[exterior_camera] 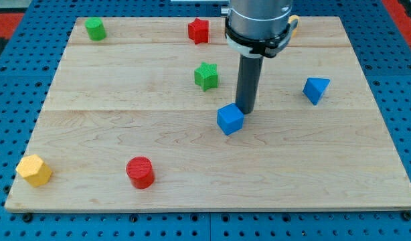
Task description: Move the blue cube slight right
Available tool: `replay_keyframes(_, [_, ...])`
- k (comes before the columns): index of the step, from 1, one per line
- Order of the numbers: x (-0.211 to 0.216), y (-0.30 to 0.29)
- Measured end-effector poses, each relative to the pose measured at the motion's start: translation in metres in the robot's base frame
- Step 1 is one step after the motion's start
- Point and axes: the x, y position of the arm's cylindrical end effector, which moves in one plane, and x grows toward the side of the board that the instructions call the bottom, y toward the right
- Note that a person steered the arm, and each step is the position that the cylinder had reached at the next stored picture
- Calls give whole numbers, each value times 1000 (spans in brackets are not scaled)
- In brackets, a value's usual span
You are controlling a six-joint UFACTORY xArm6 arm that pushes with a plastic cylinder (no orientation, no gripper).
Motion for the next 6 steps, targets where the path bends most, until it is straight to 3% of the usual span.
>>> replay_keyframes(1, [9,-33])
replay_keyframes(2, [44,42])
replay_keyframes(3, [19,22])
replay_keyframes(4, [12,-50])
replay_keyframes(5, [56,-87])
replay_keyframes(6, [67,25])
